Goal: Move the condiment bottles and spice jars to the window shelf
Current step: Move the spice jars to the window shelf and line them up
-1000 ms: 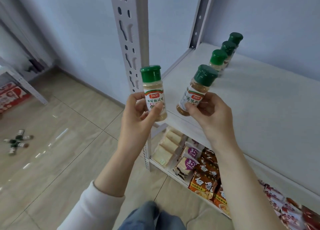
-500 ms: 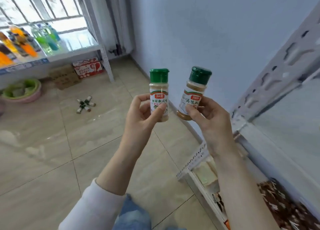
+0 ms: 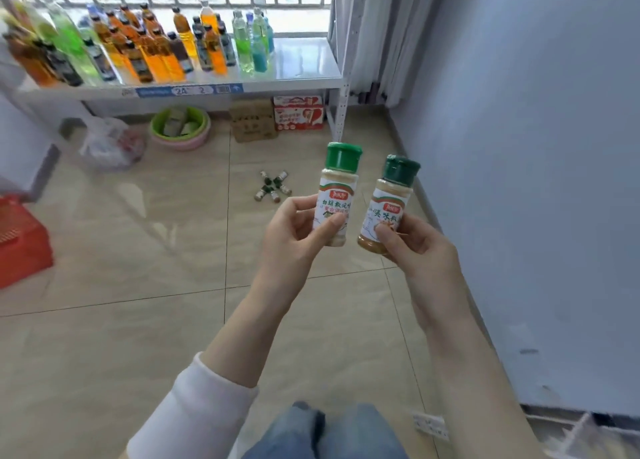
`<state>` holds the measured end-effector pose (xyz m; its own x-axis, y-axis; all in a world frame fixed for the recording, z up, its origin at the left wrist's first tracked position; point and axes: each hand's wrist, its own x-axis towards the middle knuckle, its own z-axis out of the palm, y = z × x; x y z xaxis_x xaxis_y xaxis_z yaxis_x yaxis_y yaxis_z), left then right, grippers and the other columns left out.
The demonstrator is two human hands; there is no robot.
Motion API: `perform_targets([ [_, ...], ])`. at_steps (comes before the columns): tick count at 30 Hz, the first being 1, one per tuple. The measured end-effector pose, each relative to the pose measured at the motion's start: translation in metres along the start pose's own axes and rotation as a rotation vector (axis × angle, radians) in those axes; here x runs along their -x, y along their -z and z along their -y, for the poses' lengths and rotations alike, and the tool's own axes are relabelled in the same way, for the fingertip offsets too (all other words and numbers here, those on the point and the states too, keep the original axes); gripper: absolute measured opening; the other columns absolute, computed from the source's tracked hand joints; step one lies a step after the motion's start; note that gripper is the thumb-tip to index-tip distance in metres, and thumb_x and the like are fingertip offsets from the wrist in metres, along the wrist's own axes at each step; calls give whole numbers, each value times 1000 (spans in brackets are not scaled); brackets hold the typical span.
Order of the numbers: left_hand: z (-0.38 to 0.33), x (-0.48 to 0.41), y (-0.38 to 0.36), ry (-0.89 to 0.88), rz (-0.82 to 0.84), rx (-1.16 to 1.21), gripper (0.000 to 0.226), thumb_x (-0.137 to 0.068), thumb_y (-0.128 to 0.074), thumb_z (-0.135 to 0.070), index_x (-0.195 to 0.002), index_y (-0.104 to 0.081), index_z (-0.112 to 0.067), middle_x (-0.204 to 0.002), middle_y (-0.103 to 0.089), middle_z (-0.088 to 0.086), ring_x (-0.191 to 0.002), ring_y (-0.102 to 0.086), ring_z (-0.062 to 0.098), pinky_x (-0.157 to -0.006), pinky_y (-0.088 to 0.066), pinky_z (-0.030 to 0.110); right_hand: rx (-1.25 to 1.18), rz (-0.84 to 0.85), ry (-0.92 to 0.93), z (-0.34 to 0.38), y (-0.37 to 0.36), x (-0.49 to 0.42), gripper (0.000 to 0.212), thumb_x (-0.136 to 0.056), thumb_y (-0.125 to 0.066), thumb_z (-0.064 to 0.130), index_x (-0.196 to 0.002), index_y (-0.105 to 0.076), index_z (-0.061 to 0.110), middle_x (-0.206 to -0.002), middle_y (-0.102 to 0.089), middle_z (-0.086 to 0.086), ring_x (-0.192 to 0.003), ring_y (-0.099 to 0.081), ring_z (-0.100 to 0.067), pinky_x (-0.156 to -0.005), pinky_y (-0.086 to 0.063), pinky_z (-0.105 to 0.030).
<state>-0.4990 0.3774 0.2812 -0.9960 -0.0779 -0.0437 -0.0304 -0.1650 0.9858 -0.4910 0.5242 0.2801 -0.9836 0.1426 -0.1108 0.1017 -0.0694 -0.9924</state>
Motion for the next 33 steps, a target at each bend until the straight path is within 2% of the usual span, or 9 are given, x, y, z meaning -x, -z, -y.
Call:
perform_targets([
  [4, 14, -61, 8, 42, -71, 39, 43, -65, -68, -29, -101, -58, -9, -90, -69, -3, -81, -66, 5, -66, -52, 18, -32, 44, -34, -3, -20, -67, 22, -81, -65, 5, -101, -67, 13, -85, -74, 3, -78, -70, -11, -80, -56, -27],
  [8, 18, -134, -4, 39, -108, 22, 32, -76, -68, -19, -104, -57, -8, -92, -69, -3, -83, -66, 5, -68, -52, 18, -41, 64, -26, 0, -30, -147, 20, -80, -66, 6, -97, -67, 16, -83, -74, 7, -80, -70, -9, -71, -55, -20],
  [13, -4, -231, -27, -10, -160, -13, 34, -76, -69, -19, -105, -57, -7, -95, -69, 1, -85, -66, 11, -68, -52, 19, -52, 104, 13, 31, -30, -251, 19, -80, -66, 6, -96, -68, 16, -84, -75, 5, -79, -70, -12, -75, -56, -24],
  [15, -15, -271, -33, -54, -167, -31, 36, -71, -70, -23, -101, -57, -9, -92, -68, 1, -80, -65, 7, -65, -52, 17, -54, 124, 29, 43, -32, -294, 21, -79, -68, 7, -97, -69, 16, -86, -75, 2, -80, -70, -15, -79, -55, -29],
  [18, -24, -315, -32, -74, -185, -38, 27, -76, -69, -14, -99, -55, -11, -89, -67, 0, -73, -64, 3, -64, -52, 17, -52, 137, 32, 51, -45, -340, 27, -77, -69, 8, -104, -68, 10, -92, -74, -2, -82, -69, -16, -83, -55, -32],
  [23, -19, -396, -22, -46, -219, -55, 28, -77, -67, -18, -101, -53, -12, -93, -69, 4, -76, -65, 6, -65, -53, 19, -25, 183, -3, 48, -74, -419, 27, -77, -70, 8, -102, -68, 16, -90, -74, 1, -79, -70, -11, -76, -56, -24],
  [26, -20, -458, -13, -47, -219, -45, 31, -76, -66, -24, -102, -52, -15, -94, -68, 2, -77, -65, 3, -64, -50, 15, -16, 171, 5, 51, -94, -477, 29, -78, -69, 7, -106, -68, 12, -91, -74, 0, -78, -69, -10, -73, -55, -21],
  [29, -25, -529, 2, -79, -217, -34, 25, -81, -64, -18, -102, -51, -17, -95, -67, 2, -77, -64, 1, -64, -49, 14, -1, 152, 47, 60, -122, -541, 29, -77, -70, 7, -107, -68, 10, -90, -74, -1, -80, -69, -12, -76, -55, -22],
  [33, -47, -615, 23, -108, -189, -39, 35, -81, -65, -23, -112, -50, -17, -103, -67, 2, -86, -65, 5, -69, -51, 14, 32, 135, 85, 82, -161, -619, 26, -72, -72, 17, -98, -70, 19, -86, -75, 6, -79, -70, -9, -76, -54, -18],
])
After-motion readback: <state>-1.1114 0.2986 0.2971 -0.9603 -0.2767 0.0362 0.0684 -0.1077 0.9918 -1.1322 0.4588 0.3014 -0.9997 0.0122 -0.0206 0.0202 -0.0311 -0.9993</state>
